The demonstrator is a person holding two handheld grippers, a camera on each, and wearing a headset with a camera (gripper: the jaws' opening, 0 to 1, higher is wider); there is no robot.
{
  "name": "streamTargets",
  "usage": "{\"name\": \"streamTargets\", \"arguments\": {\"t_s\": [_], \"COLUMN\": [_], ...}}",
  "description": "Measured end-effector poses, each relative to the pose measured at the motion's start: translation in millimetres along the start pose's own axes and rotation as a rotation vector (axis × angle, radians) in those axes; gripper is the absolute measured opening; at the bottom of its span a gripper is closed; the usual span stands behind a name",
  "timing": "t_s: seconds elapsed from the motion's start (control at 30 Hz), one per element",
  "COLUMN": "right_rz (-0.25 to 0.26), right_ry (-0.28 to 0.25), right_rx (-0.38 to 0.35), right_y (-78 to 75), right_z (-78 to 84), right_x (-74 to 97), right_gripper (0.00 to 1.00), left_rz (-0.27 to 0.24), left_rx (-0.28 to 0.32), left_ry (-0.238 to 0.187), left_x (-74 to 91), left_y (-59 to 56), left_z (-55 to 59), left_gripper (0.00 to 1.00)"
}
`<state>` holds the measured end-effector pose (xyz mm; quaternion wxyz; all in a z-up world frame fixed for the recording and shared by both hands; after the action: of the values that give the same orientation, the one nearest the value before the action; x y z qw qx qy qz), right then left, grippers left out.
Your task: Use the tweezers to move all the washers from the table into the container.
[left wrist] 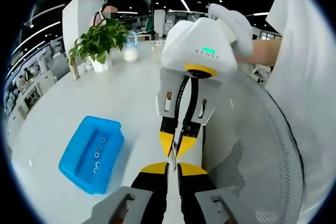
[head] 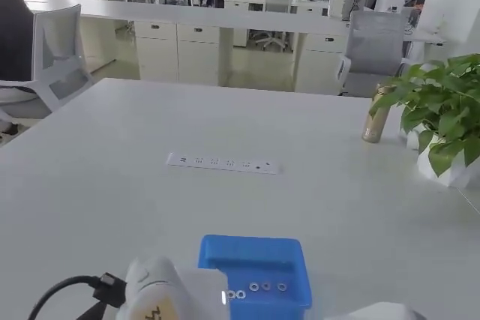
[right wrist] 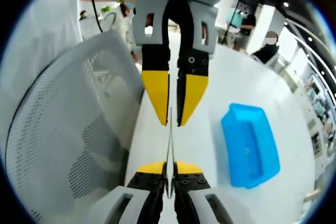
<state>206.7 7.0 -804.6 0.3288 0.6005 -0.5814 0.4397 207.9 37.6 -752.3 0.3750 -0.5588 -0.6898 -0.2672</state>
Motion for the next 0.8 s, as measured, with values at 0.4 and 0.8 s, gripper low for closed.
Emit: {"name": "streamTargets", "arguments": {"t_s": [0.4, 0.8], "right_rz": [-0.001, -0.031], "right_ry": [-0.004, -0.022], "right_rx": [-0.014, -0.087], "right_y": [0.4, 4.7], "right_z": [-0.5, 1.4], "right_x": [-1.4, -13.7], "right_gripper": [0.03, 0.07], "left_rz": [-0.014, -0.02], "left_rx": [-0.045, -0.037], "left_ry": [0.039, 0.109], "left_x": [-1.9, -11.3], "left_y": [1.5, 0.8], "left_z": [4.5, 18.5], "left_gripper": [0.0, 0.0]}}
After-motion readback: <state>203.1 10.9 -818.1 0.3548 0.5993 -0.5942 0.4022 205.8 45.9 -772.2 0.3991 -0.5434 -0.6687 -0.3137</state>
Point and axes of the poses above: the centre of the closed fingertips' face, and the gripper's own axes: x roughly backward along the fingers, y roughly to its left, z roughly out of its underside, the point moved 1 cm from there along x, roughly backward along the fingers, and after that the axes turned 11 degrees about y, right-handed, at the moved point
